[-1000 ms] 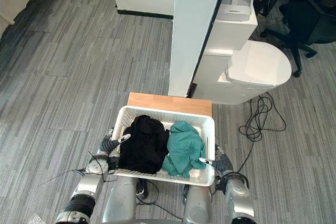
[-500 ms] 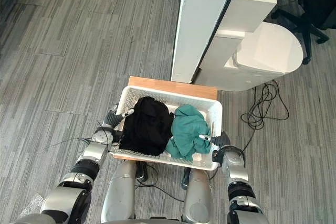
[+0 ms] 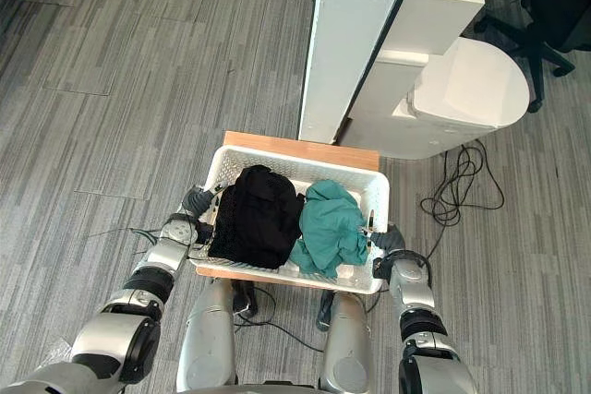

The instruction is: Pick up the laundry basket with both hands and put the clothes into the washing machine.

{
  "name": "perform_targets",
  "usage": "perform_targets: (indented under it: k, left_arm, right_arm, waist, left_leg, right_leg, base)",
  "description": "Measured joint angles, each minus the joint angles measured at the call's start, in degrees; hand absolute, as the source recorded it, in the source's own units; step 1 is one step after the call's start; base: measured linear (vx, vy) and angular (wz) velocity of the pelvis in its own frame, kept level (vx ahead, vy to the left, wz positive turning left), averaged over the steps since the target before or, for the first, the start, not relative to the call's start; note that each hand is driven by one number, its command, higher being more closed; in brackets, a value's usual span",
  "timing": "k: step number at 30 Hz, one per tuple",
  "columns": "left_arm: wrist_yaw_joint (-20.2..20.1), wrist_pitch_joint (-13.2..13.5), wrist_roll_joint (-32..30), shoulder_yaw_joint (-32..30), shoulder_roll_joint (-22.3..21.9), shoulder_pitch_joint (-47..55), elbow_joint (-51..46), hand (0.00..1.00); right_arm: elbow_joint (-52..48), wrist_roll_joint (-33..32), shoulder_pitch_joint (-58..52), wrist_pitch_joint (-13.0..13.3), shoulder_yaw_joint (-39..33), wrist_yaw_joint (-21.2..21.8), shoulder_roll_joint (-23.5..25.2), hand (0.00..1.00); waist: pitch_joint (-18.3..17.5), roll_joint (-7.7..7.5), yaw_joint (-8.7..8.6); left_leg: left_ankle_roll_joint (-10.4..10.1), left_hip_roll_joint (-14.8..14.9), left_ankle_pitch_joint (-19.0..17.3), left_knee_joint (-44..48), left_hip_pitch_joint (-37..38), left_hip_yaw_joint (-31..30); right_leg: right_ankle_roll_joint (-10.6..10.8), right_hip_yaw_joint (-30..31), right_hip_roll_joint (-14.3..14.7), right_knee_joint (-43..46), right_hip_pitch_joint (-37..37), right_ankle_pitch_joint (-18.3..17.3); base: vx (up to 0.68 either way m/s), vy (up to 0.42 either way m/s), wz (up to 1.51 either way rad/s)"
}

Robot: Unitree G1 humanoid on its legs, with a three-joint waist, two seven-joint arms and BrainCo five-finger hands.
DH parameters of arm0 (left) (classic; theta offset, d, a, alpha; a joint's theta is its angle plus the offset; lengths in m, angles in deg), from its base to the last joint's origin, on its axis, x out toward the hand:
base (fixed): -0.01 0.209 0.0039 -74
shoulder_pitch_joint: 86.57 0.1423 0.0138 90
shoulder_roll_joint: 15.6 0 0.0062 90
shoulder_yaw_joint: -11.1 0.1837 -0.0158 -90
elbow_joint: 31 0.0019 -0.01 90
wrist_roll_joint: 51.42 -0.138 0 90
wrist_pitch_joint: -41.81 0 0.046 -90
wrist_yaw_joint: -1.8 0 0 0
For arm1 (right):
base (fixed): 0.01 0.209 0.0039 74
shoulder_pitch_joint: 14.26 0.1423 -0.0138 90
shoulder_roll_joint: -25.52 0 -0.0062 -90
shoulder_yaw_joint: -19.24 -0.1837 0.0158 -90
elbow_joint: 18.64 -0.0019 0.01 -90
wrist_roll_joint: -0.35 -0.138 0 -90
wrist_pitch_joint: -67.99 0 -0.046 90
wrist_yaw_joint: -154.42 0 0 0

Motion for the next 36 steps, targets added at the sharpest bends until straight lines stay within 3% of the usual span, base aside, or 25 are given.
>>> perform_targets:
  k: [10,14,17,23,26,30,36]
  left_arm:
    - [-1.2,-0.1,-12.9,11.3,4.2,-0.8,2.4,1.0]
    - [-2.8,0.7,-15.4,17.2,5.6,-0.3,2.9,1.0]
    - [-3.8,2.2,-15.4,18.1,5.8,1.5,2.6,1.0]
    - [-7.5,2.3,-12.0,14.2,5.4,10.9,-5.6,1.0]
    - [-8.8,1.9,-8.8,9.1,2.3,20.4,-17.0,1.0]
    - [-8.2,1.6,-5.0,3.2,-3.6,31.2,-33.2,1.0]
    - [-7.6,2.0,1.3,0.5,-7.0,35.3,-40.5,1.0]
  right_arm:
    - [4.4,1.7,1.7,0.8,2.0,-1.0,-1.4,1.0]
    - [7.6,2.1,2.2,0.9,2.4,-1.2,-3.1,1.0]
    - [8.6,2.1,2.1,0.8,3.2,-1.2,-3.8,1.0]
    - [1.0,2.1,-5.2,-0.8,2.3,-1.0,-3.5,1.0]
    - [-8.5,2.2,-12.8,-1.9,-3.0,0.2,-0.8,1.0]
    - [-23.4,2.2,-23.1,-1.6,-8.9,2.7,4.1,1.0]
    - [-33.3,2.3,-26.2,-1.3,-10.6,3.9,7.5,1.0]
  waist:
    - [0.0,-0.04,0.07]
    - [0.0,-0.06,-0.19]
    - [-0.1,-0.1,-0.61]
    - [-1.5,0.01,-2.56]
    - [-3.4,-0.01,-3.54]
    - [-9.7,0.05,-4.09]
    - [-14.0,1.23,-4.68]
  left_leg:
    - [0.0,-0.5,0.1,-1.2,2.8,0.7]
    - [0.6,-2.4,1.8,-4.7,5.8,0.5]
    - [1.3,-3.2,2.5,-6.7,7.7,0.5]
    - [1.7,-5.5,5.4,-13.0,11.6,0.6]
    - [2.0,-6.6,7.0,-17.5,14.6,0.7]
    - [1.1,-8.4,9.3,-24.6,18.2,1.0]
    - [-0.2,-8.3,10.4,-29.0,23.1,1.1]
  right_leg:
    - [0.2,0.5,-0.1,-1.6,2.5,0.6]
    - [0.8,-0.3,-0.8,-5.0,5.9,1.6]
    - [1.2,-0.6,-1.0,-7.3,7.8,2.1]
    - [2.1,-1.7,-0.4,-16.2,13.3,5.9]
    - [2.4,-2.2,0.1,-22.6,17.1,8.9]
    - [2.4,-2.2,0.3,-29.1,20.3,11.0]
    - [1.8,-2.1,1.4,-31.3,23.8,11.4]
  base:
    - [0.01,-0.007,-0.03]
    - [0.04,0.0,0.1]
    - [0.05,0.007,0.08]
    - [0.11,0.001,0.02]
    - [0.11,-0.002,-0.03]
    - [0.09,-0.031,-0.04]
    - [0.01,-0.048,-0.07]
